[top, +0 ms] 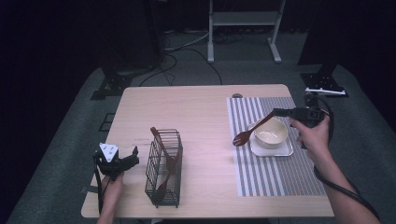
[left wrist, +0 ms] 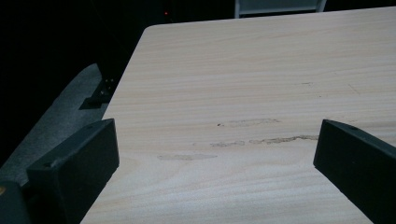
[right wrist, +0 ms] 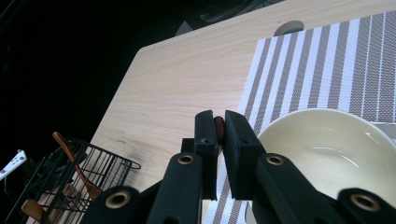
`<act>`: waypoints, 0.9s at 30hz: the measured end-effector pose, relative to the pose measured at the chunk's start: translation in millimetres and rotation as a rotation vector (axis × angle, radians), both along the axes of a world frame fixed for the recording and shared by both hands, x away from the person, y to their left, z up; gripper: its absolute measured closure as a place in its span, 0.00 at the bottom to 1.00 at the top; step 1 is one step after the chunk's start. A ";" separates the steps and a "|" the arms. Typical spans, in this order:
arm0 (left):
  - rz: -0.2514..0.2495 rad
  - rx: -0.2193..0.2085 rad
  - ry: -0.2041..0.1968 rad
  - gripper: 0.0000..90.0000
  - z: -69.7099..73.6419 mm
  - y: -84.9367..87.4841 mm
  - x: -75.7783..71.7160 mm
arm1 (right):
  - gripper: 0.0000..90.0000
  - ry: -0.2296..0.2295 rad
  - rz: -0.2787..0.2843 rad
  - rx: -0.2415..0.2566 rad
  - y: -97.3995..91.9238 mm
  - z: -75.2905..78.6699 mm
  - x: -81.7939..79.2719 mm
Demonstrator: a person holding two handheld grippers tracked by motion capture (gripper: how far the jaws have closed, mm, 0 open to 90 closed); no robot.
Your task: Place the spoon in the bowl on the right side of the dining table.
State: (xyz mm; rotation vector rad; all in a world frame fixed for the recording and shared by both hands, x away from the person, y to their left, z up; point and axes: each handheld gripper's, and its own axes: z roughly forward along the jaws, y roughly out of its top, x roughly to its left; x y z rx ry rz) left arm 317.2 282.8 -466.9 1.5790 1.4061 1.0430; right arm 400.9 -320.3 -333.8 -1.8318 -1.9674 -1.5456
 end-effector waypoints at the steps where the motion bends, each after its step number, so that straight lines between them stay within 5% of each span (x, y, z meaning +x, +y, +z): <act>1: 0.000 0.000 0.000 0.00 0.0 0.0 0.0 | 0.93 0.000 0.000 0.000 0.0 0.0 0.0; 27: 0.002 0.004 0.001 0.00 0.0 -0.5 0.0 | 0.93 -0.025 -0.077 0.015 -33.9 11.9 -8.1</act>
